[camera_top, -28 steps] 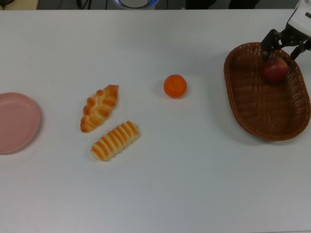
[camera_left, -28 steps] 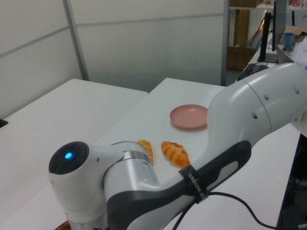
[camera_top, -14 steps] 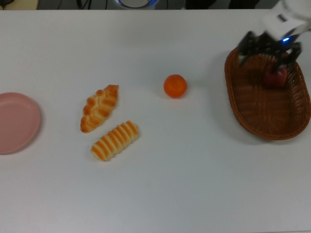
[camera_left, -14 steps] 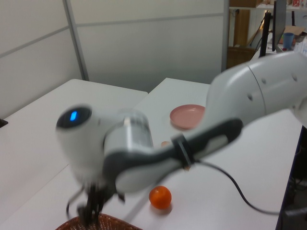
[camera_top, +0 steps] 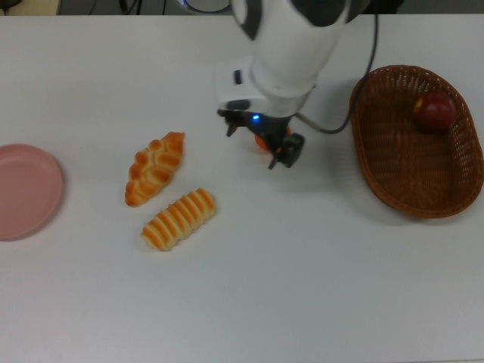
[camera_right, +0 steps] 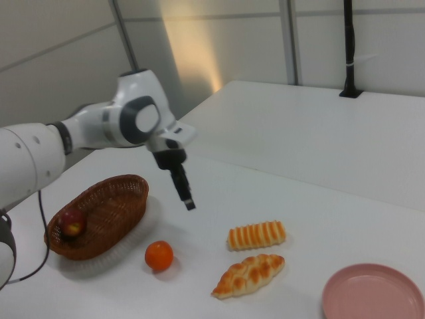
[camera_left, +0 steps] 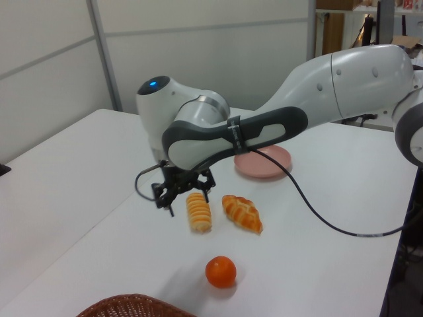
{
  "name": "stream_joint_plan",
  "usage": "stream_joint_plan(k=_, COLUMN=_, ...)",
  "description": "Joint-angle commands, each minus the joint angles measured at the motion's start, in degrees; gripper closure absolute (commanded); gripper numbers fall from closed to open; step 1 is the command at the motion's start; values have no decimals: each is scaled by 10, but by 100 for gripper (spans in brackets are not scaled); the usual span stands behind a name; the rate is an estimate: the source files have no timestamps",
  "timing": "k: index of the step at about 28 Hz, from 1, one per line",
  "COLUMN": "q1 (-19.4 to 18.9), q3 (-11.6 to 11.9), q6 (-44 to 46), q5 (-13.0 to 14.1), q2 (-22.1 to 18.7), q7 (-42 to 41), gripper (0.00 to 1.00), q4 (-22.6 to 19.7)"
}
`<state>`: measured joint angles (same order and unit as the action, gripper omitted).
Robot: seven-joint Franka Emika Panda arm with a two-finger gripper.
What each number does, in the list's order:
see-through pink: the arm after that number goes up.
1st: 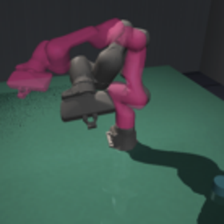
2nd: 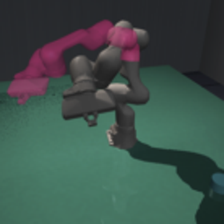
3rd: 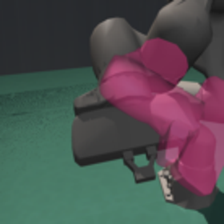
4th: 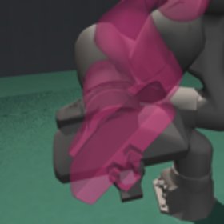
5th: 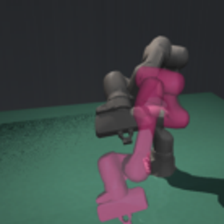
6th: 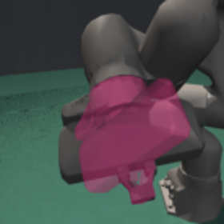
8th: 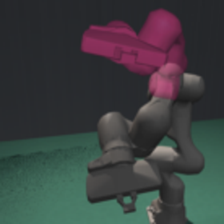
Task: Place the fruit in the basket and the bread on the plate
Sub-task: 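Move to the striped bread roll and grasp it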
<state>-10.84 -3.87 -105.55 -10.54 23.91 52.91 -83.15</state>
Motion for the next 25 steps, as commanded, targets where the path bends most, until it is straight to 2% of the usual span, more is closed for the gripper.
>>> stream_joint_plan(k=1, q1=31, q3=0, q6=-48, q5=9, q2=14, q7=27, gripper=0, q4=-21)
stream_joint_plan(k=9, q1=99, q3=0, q6=-107, q5=18, q2=42, q7=73, gripper=0, q4=-20)
stream_joint_plan(k=15, q1=116, q3=0, q6=-160, q5=17, q2=65, q7=74, gripper=0, q4=-19)
stream_joint_plan(k=25, q1=116, q3=0, q6=-210, q5=-1, q2=121, q7=64, gripper=0, q4=-14)
